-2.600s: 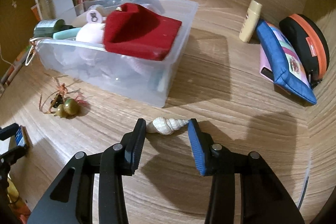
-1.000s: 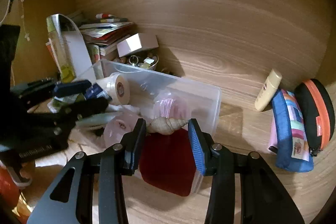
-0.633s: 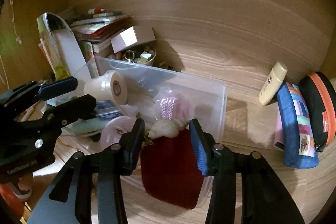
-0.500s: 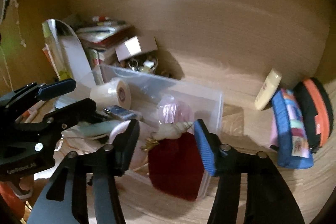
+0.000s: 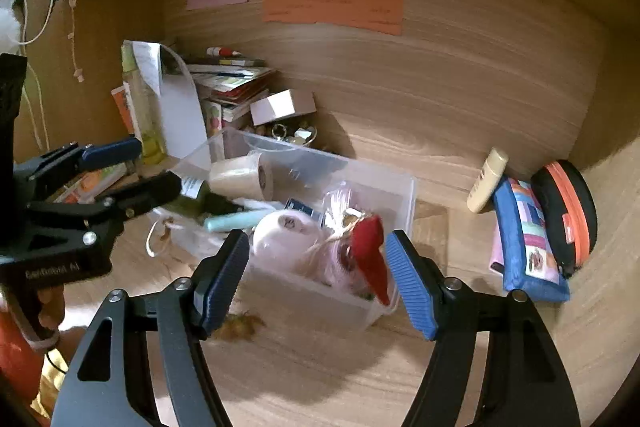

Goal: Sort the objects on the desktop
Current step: 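Carry the blue card and seashell into the clear box and open both tools, then grasp the black hair tie with the left tool while the right tool grasps the green bead string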

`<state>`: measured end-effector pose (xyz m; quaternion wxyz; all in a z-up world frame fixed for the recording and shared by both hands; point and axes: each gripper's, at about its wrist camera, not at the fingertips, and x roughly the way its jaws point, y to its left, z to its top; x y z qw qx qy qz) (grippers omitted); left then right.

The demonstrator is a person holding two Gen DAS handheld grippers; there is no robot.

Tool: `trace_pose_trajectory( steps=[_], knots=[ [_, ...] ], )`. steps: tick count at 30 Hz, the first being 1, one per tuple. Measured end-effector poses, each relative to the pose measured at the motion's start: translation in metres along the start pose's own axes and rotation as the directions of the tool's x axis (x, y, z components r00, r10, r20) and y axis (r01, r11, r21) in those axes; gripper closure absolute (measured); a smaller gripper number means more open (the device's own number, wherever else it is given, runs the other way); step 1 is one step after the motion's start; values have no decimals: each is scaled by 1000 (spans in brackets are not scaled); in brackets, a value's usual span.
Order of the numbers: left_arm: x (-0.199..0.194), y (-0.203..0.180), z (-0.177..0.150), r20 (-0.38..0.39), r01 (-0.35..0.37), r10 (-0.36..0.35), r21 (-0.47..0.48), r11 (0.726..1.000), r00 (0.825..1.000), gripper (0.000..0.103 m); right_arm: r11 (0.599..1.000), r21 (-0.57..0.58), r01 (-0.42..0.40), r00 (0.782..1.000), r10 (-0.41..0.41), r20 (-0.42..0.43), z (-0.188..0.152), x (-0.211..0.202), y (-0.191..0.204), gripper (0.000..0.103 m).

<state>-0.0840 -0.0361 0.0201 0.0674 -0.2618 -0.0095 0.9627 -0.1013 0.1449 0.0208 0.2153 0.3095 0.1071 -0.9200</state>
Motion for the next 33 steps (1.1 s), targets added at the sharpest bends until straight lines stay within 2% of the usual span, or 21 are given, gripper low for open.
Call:
trace_pose_trajectory(
  steps=[3,13,19,25,29,31,32,33],
  knots=[
    [-5,7,-9,-14,-10,10,-6,1000,1000,21,1000,4,-1,1000,1,-13,-7,-3,2,34],
    [-6,32,-57,-137,-62,58,-23,998,989,21,999,9,-44,992,45,-116,-45,9,8,34],
    [-1,46,-84,-215,-88,76,-48,995,974,21,991,-12,-136,967,130,-221,-66,35,27,34],
    [-3,61,-95,-249,-95,67,-104,990,966,21,982,-65,-177,947,152,-283,-75,62,48,35],
    [-6,59,-96,-250,-87,59,-102,991,966,21,977,-114,-180,943,138,-302,-75,77,58,42],
    [-5,56,-96,-253,-85,60,-90,992,966,21,975,-112,-193,941,152,-302,-74,80,57,59],
    [-4,54,-96,-256,-83,59,-84,993,965,21,973,-100,-209,937,170,-305,-73,81,56,64],
    [-2,52,-97,-260,-78,56,-77,994,964,21,973,-95,-212,936,174,-306,-72,82,55,64]
  ],
)
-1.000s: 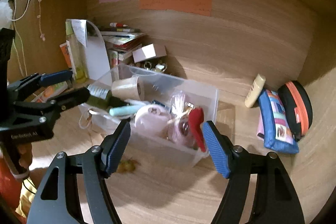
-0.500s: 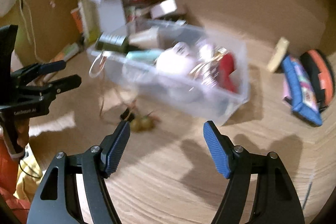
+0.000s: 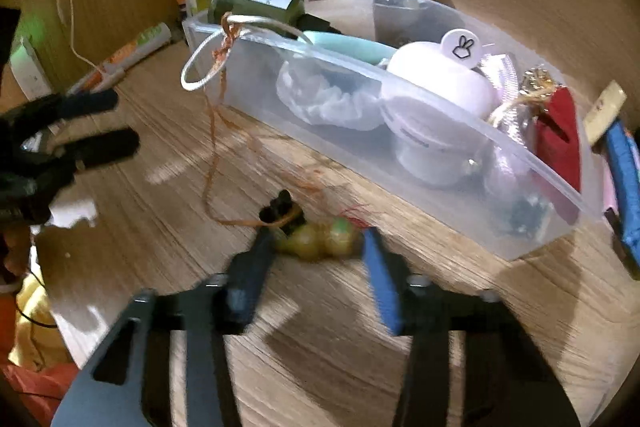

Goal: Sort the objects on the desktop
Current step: 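Grasp the black hair tie with the left tool while the right tool grasps the green bead string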

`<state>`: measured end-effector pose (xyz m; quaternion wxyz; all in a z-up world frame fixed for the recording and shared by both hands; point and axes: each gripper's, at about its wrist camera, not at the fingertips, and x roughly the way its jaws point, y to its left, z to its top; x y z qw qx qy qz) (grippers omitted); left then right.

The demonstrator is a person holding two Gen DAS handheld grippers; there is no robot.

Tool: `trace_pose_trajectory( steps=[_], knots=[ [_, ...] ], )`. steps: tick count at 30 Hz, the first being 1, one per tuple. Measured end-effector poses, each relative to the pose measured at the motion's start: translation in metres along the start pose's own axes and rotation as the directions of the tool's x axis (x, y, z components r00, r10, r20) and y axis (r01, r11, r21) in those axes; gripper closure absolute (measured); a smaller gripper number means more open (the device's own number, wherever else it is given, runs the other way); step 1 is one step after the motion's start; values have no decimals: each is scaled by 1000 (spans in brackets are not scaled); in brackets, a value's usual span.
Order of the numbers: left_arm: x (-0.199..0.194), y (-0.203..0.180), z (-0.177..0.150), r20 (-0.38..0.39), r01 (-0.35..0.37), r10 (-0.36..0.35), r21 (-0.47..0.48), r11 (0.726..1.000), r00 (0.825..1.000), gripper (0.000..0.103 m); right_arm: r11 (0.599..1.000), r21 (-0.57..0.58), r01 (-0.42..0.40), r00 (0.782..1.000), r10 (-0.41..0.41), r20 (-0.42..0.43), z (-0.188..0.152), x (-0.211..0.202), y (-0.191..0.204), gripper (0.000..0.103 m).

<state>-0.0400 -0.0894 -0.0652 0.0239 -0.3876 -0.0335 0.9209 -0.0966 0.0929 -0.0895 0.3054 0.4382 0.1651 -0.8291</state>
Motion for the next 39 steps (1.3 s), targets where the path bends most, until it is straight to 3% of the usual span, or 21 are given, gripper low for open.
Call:
trace_pose_trajectory(
  steps=[4,9,17,24,30,34,39],
  knots=[
    [6,-7,0,-21,16,-15,17,1000,1000,21,1000,22,-10,1000,10,5,0,-2,-5,64],
    [11,-22,0,-37,43,-41,57,997,998,21,997,75,-9,997,4,76,1,-30,-21,64],
    [21,-49,3,-69,60,-52,123,991,996,21,983,180,37,969,-79,233,-2,-101,-63,64],
    [37,-83,11,-103,104,-85,197,975,991,23,970,236,63,950,-131,285,-10,-131,-87,64],
    [58,-106,20,-144,133,-105,203,970,984,45,969,242,37,954,-107,281,-17,-127,-91,64],
    [63,-112,21,-144,136,-107,214,967,984,79,973,230,17,958,-82,275,-21,-120,-88,64],
    [60,-105,19,-143,157,-131,189,969,981,81,975,222,-1,961,-60,271,-23,-114,-86,64]
  ],
)
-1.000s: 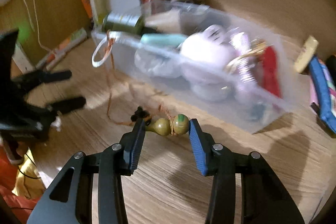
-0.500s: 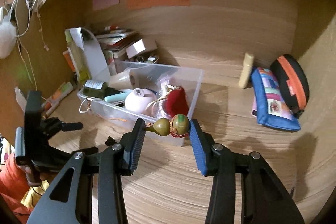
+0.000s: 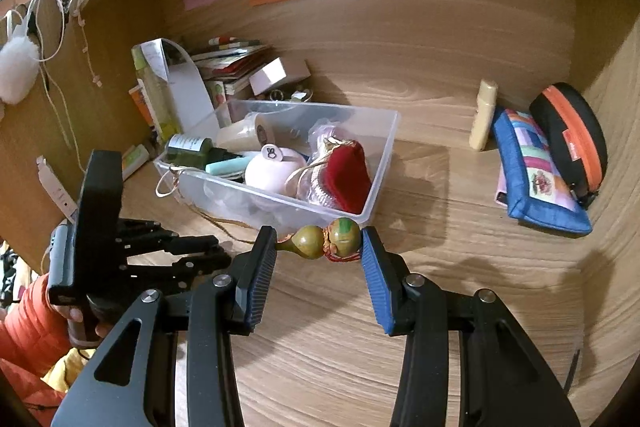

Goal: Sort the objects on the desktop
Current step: 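Grasp the black hair tie with the left tool while the right tool grasps the green bead string, then carry the hair tie and bead string into the clear box and open both tools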

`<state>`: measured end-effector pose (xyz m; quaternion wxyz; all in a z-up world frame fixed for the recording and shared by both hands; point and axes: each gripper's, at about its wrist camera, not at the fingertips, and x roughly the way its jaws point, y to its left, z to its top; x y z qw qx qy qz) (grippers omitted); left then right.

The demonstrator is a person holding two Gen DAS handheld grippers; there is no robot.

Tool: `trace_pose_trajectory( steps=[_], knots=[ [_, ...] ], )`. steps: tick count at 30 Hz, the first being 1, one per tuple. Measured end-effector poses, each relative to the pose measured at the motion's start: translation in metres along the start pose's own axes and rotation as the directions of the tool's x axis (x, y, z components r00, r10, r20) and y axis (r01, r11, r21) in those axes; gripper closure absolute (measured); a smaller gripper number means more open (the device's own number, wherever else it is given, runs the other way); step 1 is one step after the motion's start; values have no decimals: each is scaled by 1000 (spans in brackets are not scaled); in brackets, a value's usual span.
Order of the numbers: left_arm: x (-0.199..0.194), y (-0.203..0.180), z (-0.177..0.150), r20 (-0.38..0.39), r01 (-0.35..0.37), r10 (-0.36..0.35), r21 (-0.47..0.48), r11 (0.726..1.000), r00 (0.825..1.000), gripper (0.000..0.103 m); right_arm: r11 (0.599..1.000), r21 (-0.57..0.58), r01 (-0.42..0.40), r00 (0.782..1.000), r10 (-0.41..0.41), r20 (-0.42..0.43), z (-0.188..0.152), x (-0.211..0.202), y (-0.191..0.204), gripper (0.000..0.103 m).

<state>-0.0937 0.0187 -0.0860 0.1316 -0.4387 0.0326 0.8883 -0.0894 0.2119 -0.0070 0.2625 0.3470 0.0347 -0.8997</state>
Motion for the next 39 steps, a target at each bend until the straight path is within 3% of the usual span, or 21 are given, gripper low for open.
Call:
trace_pose_trajectory(
  steps=[8,14,21,29,34,39],
  knots=[
    [-27,7,-8,56,-15,16,-22,1000,998,81,1000,0,-20,1000,20,-4,2,4,1,64],
    [-61,12,-4,149,1,4,-36,999,989,81,1000,-15,-11,1000,12,22,15,1,8,64],
    [-100,22,13,276,-4,12,-32,999,961,81,999,-34,-2,997,4,77,38,-7,16,64],
    [-115,41,38,345,-41,52,-37,998,937,81,998,-45,38,991,-32,129,63,-7,12,64],
    [-97,51,46,321,-32,52,-68,997,946,81,998,-44,50,994,-46,96,67,15,6,64],
    [-74,54,48,275,-24,45,-79,997,960,81,998,-36,45,999,-46,-9,55,55,0,64]
  ],
)
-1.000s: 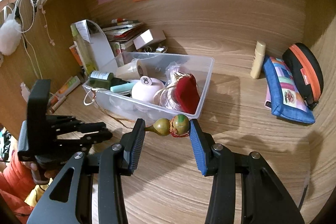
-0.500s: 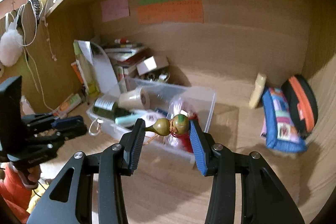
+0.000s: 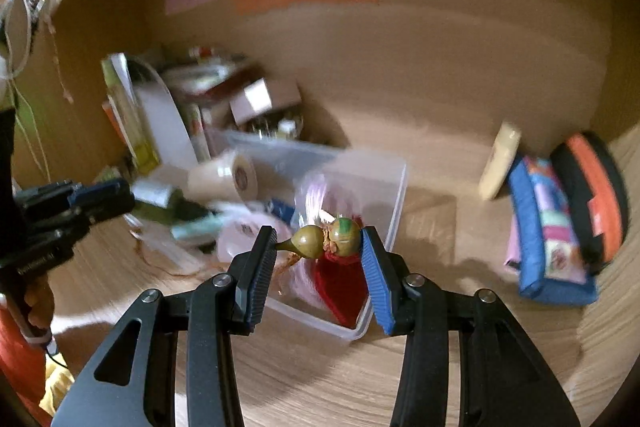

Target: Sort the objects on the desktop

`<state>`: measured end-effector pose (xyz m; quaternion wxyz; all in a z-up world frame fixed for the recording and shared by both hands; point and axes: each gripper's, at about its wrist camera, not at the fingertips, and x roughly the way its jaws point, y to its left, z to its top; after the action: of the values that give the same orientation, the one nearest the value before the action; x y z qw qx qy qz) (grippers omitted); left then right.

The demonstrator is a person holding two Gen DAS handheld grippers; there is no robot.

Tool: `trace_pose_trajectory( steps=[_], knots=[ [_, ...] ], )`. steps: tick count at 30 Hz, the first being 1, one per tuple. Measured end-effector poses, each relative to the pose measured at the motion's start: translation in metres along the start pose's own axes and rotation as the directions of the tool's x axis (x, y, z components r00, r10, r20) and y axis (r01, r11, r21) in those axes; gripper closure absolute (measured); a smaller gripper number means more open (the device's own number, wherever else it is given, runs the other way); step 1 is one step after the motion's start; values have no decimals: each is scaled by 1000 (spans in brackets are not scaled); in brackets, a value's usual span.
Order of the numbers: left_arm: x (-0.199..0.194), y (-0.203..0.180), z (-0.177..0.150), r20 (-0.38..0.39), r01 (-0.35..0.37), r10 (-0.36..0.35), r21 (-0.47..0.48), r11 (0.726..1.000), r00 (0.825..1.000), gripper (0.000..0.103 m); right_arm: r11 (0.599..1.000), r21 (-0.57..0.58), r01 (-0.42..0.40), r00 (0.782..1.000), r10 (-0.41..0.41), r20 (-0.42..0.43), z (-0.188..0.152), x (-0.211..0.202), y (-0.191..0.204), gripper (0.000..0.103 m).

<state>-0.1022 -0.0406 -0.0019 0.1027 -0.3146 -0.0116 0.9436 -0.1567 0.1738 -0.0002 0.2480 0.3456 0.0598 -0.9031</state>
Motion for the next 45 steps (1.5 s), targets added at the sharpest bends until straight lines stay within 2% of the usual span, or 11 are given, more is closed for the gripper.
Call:
trace_pose_trajectory(
  steps=[4,10,16,22,24,27,29,32,39,42,45],
  knots=[
    [12,-2,-2,-24,-1,1,7,1000,1000,81,1000,1,-14,999,14,-48,-11,17,-1,64],
    [24,-7,-6,-48,-1,2,23,1000,999,81,1000,-7,-15,998,15,-55,-15,23,-1,63],
    [24,-14,-8,-52,-17,19,45,999,998,80,999,-31,15,998,-17,-66,-17,27,3,63],
    [10,-15,-5,-21,-21,22,38,999,1000,74,999,-32,8,998,-10,-70,-17,21,6,61],
    [4,-16,-4,-7,-25,26,39,999,1000,69,999,-35,13,998,-15,-63,-18,17,9,60],
    [-5,-17,-3,9,-32,31,35,999,999,52,999,-34,20,998,-22,-55,-17,10,12,50],
    [-14,-19,-4,25,-44,44,31,999,999,32,999,-36,32,999,-34,-43,-17,3,16,32],
    [-25,-21,-6,56,-82,80,25,996,995,8,998,-47,47,999,-47,-18,-19,-11,23,18],
    [-49,-22,-14,80,-106,106,-11,994,991,3,995,-78,62,998,-61,16,-25,-45,45,12],
    [-59,-23,-21,99,-119,122,-31,992,988,2,994,-54,93,993,-89,71,-30,-65,50,2],
    [-67,-25,-30,107,-131,135,-41,991,985,1,993,-16,121,984,-118,135,-39,-83,54,0]
  ],
)
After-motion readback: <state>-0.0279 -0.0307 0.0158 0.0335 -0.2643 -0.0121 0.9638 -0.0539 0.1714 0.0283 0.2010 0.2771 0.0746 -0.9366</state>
